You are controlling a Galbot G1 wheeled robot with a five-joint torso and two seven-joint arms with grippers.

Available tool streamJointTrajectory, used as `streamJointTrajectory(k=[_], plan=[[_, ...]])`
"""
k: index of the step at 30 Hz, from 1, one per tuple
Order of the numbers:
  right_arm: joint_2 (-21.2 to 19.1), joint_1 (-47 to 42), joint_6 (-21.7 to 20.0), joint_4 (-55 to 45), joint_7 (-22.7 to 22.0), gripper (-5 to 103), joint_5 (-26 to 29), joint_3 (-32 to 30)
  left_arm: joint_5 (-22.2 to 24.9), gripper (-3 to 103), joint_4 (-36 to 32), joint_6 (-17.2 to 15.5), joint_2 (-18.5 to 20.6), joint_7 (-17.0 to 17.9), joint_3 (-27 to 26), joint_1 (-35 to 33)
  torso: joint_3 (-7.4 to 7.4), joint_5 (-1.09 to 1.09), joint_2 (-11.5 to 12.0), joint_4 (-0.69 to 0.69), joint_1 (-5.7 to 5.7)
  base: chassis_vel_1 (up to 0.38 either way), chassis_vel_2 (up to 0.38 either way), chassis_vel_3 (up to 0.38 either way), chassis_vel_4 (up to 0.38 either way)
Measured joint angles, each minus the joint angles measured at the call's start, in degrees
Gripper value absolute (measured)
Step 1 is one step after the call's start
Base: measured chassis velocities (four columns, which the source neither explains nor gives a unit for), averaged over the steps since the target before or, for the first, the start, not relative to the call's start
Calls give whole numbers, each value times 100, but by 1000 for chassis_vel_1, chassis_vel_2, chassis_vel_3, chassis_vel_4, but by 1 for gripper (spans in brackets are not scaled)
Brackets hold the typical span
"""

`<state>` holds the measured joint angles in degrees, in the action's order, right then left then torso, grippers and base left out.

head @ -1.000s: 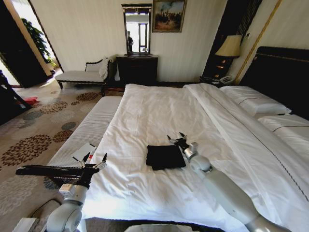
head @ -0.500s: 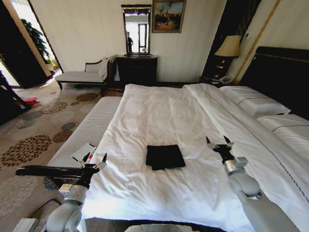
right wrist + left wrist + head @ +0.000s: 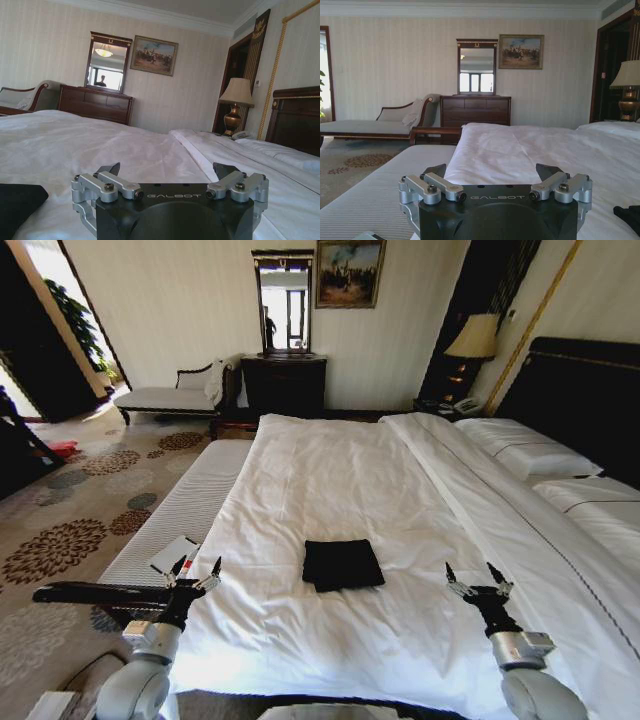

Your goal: Fold the clothes on the bed.

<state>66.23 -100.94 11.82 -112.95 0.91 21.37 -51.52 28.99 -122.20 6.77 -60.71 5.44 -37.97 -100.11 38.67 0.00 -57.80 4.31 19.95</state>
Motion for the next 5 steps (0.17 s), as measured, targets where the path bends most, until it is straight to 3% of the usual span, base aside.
streamJointTrajectory(k=[5], plan=[[-4, 36, -14, 15, 16, 100, -35, 17, 0, 100, 0, 0, 0, 0, 0, 0, 0, 0, 0, 0, 1, 0, 0, 0, 0]])
